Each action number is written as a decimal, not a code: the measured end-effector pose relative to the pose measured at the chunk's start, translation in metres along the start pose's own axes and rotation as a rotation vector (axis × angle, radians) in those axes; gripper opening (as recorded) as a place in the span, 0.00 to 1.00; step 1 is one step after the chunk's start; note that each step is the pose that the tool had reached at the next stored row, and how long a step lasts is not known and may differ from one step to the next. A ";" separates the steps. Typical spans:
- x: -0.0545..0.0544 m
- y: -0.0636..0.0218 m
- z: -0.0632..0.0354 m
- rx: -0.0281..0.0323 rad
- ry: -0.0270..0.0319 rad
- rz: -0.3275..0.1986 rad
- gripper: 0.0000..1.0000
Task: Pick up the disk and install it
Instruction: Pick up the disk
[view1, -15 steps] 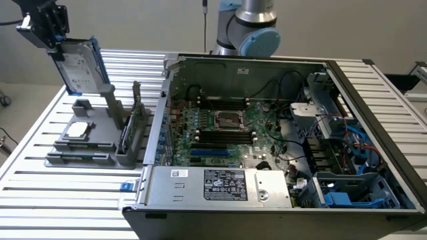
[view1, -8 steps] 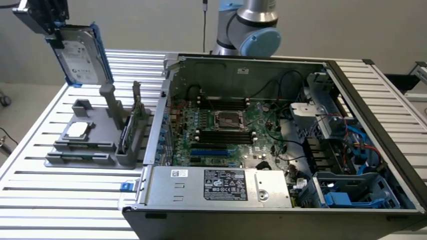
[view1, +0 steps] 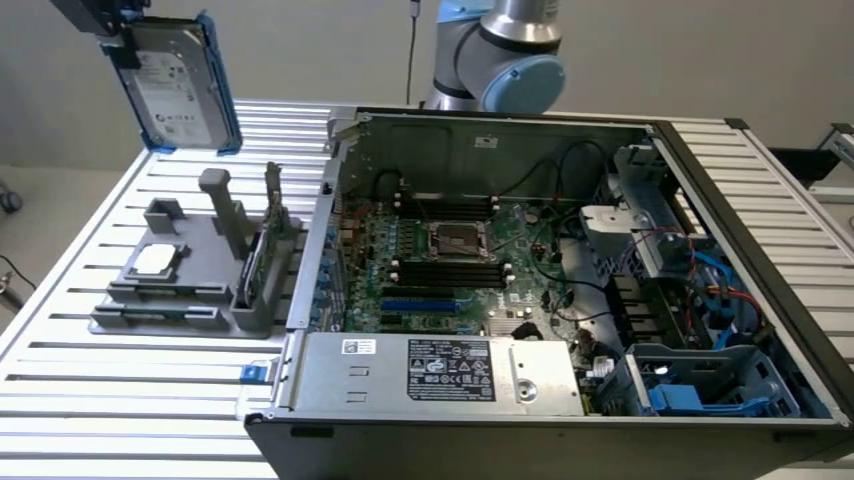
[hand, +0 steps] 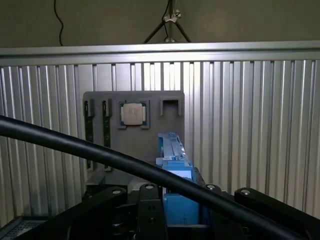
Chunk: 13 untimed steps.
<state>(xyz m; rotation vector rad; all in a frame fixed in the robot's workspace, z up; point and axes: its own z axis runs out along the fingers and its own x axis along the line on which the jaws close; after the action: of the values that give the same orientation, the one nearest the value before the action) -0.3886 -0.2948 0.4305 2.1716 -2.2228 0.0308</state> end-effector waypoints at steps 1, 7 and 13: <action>0.001 -0.0043 -0.0045 -0.0004 -0.0001 0.000 0.33; 0.005 -0.0304 -0.0321 -0.0030 0.0000 0.000 0.33; 0.015 -0.0543 -0.0590 -0.0058 0.0000 0.000 0.33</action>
<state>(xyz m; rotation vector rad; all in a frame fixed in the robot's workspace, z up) -0.3340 -0.3090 0.4894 2.1690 -2.2198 0.0244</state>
